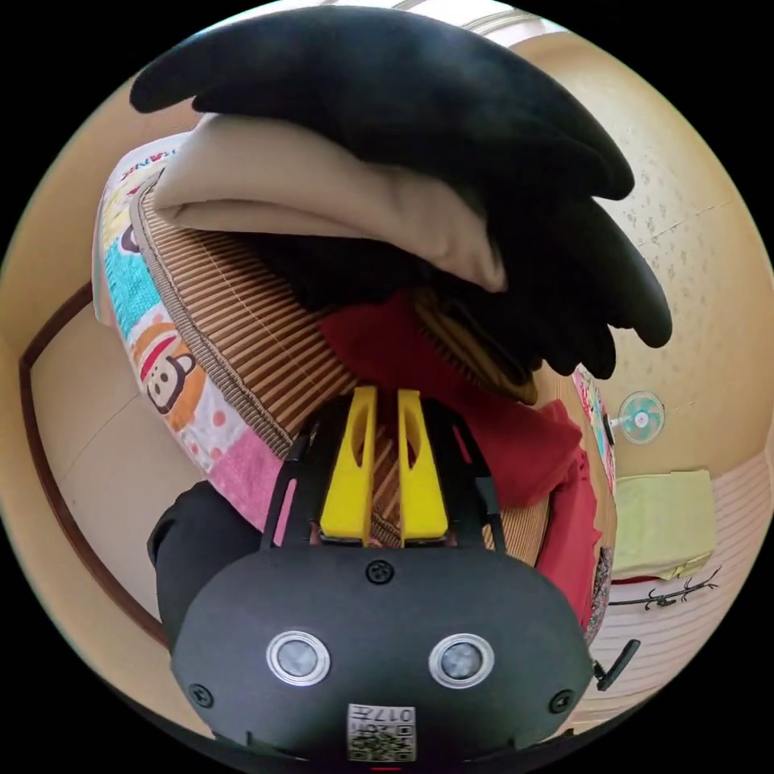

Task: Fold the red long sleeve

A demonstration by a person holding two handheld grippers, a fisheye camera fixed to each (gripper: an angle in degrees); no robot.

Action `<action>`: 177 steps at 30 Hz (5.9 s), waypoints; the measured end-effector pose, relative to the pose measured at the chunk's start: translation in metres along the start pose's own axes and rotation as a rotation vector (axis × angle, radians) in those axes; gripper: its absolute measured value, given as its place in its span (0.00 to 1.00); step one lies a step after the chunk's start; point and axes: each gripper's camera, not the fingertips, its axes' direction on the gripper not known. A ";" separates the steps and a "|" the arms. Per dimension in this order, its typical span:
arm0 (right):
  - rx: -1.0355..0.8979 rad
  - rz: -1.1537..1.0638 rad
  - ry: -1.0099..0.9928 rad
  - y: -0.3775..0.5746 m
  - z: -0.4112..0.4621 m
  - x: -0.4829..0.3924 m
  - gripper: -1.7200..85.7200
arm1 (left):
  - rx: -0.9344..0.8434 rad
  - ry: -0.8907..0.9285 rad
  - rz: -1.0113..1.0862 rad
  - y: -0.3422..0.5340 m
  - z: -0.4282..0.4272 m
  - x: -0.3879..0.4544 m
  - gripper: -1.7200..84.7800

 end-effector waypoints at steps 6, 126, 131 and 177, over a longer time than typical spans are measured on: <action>-0.047 -0.078 -0.017 -0.009 -0.016 -0.031 0.02 | 0.191 0.248 0.040 0.003 -0.097 -0.029 0.05; 0.200 0.058 0.136 -0.073 -0.170 -0.092 0.09 | -0.394 -0.030 0.877 0.274 0.199 0.185 0.03; 0.021 0.074 0.221 -0.152 -0.104 -0.102 0.07 | -0.408 -0.111 0.926 0.235 0.251 0.265 0.01; 0.756 0.119 -0.532 0.009 -0.333 0.038 0.05 | -0.085 0.890 0.397 0.042 -0.077 0.091 0.01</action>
